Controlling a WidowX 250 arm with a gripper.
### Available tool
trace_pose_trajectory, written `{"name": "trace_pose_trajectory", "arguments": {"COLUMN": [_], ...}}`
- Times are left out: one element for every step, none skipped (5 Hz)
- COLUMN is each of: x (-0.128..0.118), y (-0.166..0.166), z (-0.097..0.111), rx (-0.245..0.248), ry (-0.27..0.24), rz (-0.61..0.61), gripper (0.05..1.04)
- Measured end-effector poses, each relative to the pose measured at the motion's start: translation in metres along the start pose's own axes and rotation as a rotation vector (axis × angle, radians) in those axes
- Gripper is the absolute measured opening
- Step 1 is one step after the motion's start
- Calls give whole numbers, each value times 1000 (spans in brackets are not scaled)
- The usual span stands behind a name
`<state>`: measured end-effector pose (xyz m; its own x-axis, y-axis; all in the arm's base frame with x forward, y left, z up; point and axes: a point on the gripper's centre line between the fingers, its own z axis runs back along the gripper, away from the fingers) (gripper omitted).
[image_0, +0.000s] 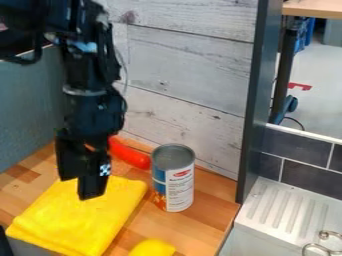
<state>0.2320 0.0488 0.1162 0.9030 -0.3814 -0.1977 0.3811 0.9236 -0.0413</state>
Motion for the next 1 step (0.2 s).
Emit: {"name": "trace_pose_trajectory", "arguments": {"x": [-3], "y": [10], "z": [-5], "rx": [37], "ry": [68], "rz": [-96], "gripper": [987]}}
